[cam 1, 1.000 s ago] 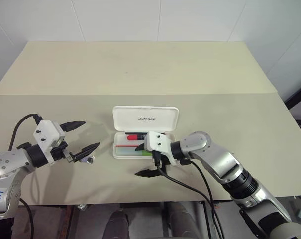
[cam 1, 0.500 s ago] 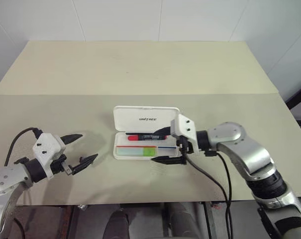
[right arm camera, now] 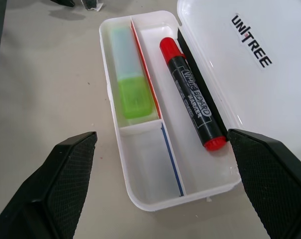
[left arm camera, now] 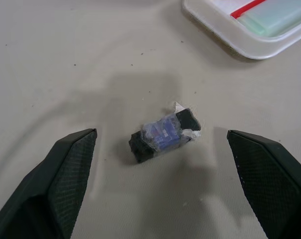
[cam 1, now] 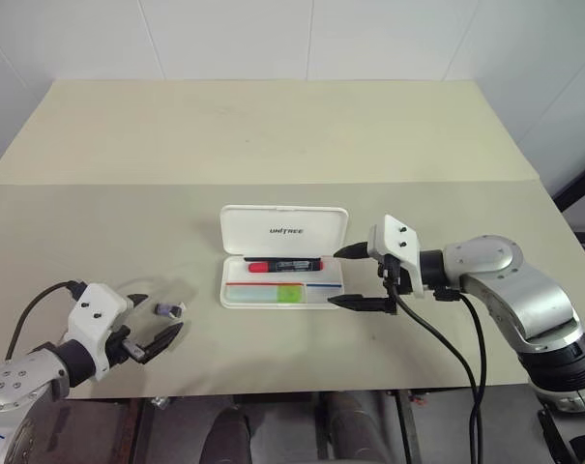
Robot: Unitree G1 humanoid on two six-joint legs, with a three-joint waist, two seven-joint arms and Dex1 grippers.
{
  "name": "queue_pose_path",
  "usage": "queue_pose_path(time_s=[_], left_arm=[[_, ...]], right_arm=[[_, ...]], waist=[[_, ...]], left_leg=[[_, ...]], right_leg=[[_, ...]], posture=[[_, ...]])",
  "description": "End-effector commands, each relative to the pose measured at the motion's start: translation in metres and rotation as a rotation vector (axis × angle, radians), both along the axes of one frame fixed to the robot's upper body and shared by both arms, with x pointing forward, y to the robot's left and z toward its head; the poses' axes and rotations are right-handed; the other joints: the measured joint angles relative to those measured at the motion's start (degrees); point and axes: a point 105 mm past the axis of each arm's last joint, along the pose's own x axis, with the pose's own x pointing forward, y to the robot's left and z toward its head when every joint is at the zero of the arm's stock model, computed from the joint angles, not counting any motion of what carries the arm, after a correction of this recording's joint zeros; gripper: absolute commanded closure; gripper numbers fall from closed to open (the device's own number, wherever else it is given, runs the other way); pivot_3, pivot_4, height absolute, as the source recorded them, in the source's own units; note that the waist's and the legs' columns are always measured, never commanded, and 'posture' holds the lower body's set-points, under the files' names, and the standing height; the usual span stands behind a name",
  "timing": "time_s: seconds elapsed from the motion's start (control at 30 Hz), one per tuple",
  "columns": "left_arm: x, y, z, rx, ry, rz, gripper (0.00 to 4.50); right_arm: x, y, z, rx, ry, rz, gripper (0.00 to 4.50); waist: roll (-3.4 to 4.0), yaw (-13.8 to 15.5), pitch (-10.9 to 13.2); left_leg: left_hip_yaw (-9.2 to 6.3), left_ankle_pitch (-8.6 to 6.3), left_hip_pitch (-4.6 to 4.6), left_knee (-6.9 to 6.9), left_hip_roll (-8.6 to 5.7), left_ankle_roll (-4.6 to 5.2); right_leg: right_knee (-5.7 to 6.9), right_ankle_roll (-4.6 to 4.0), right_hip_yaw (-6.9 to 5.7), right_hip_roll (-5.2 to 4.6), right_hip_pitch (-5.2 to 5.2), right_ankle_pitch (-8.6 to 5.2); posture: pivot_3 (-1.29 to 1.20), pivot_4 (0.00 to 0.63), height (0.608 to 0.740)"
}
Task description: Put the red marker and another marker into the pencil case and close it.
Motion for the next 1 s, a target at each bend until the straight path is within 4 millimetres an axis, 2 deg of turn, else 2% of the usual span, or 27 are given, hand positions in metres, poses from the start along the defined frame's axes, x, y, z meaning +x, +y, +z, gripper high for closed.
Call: queue_pose_path(time_s=[0.03, 0.27, 0.47, 0.67, 0.8, 1.0], left_arm=[[0.001, -0.007, 0.011, 0.068, -0.048, -0.197, 0.0], [0.011, -0.004, 0.016, 0.158, 0.046, -0.443, 0.0], [0.024, 0.009, 0.015, 0.264, 0.156, -0.552, 0.0], [0.033, 0.006, 0.025, 0.251, 0.169, -0.691, 0.0], [0.036, 0.009, 0.025, 0.262, 0.21, -0.741, 0.0], [0.044, 0.011, 0.023, 0.295, 0.253, -0.806, 0.0]], right_arm=[[0.0, -0.002, 0.009, 0.01, -0.03, -0.001, 0.05], [0.002, -0.002, 0.01, 0.009, -0.035, -0.01, 0.05], [-0.001, -0.016, 0.014, 0.027, -0.03, -0.045, 0.05], [-0.019, -0.039, 0.022, 0.105, -0.041, -0.043, 0.05], [-0.036, -0.046, 0.026, 0.164, -0.036, -0.012, 0.05], [-0.037, -0.05, 0.021, 0.157, -0.061, -0.072, 0.05]], waist=[[0.0, 0.1, 0.0], [0.01, 0.0, 0.0], [0.06, 0.1, 0.0], [0.05, 0.3, 0.0], [0.05, 0.2, 0.0], [0.05, 0.1, 0.0]], left_leg=[[0.0, 0.0, 0.0, -0.01, 0.0, 0.0], [0.12, -0.06, -0.06, -0.05, 0.01, -0.04], [0.18, -0.11, -0.06, -0.17, 0.03, 0.04], [0.2, -0.15, -0.07, -0.19, 0.04, 0.11], [0.21, -0.15, -0.06, -0.16, 0.04, 0.12], [0.27, -0.14, 0.02, 0.05, 0.04, 0.13]], right_leg=[[-0.01, 0.0, 0.0, 0.0, 0.0, 0.0], [-0.21, -0.04, 0.05, -0.02, 0.0, 0.02], [-0.21, 0.0, 0.05, -0.01, -0.07, 0.04], [-0.16, 0.15, 0.05, -0.01, -0.06, 0.12], [-0.09, 0.17, 0.05, 0.0, -0.06, 0.12], [0.06, 0.15, 0.16, 0.01, -0.03, 0.12]], posture=[[0.0, 0.15, 0.74], [0.0, 0.15, 0.74], [0.0, 0.15, 0.74], [0.0, 0.15, 0.74], [0.0, 0.15, 0.74], [0.0, 0.15, 0.74]])
